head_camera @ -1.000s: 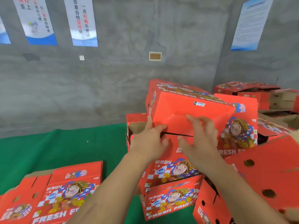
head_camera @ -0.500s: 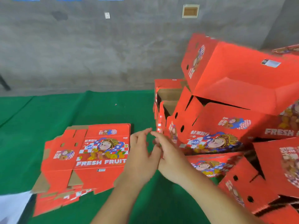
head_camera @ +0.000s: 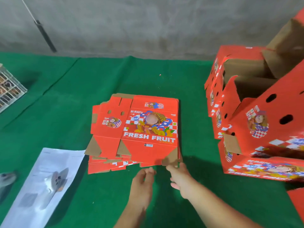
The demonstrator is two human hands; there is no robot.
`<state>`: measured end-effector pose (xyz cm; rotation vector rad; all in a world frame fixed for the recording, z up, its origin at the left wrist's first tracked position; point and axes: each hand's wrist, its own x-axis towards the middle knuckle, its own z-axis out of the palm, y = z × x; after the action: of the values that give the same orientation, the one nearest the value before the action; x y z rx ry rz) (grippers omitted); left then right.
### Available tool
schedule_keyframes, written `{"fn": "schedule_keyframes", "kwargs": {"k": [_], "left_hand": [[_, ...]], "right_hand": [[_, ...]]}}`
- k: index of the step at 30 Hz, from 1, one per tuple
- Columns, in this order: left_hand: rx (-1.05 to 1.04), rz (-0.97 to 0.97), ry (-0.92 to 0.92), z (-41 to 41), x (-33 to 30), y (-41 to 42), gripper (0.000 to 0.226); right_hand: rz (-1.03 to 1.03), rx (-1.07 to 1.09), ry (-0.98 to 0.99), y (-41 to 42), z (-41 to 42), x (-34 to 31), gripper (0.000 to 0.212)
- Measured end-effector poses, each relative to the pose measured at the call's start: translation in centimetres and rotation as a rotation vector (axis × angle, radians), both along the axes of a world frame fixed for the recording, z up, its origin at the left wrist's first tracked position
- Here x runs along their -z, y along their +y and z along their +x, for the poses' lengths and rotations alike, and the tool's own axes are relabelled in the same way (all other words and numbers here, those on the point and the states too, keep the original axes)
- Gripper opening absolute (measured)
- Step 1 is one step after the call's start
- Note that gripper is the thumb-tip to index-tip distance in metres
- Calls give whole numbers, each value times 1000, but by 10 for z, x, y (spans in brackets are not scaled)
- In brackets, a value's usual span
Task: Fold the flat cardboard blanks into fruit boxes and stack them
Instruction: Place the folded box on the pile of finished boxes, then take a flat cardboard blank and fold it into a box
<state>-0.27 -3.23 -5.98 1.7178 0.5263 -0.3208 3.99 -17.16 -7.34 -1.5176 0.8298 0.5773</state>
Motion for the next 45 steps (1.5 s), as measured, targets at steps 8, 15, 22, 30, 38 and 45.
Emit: {"fn": "schedule_keyframes", "kwargs": {"k": [8,15,22,30,38,45], "left_hand": [[90,13,45,47,31,0,30],[341,243,-127,58,33,-13,33],[395,331,-260,51,24,-17,36],[457,685,-329,46,11,11,93],[390,691,-506,17,-2,-5,96],[441,423,-610,-13,-16,-45,80]], "right_hand": [[259,486,124,-5,28,28,21],[324,648,95,-18,42,38,10],[330,729,-82,-24,78,14,14],[-40,503,-676,-64,10,-23,31],[-424,213,-941,-112,-59,-81,51],[-743,135,-1047,-139,-99,-131,38]]}}
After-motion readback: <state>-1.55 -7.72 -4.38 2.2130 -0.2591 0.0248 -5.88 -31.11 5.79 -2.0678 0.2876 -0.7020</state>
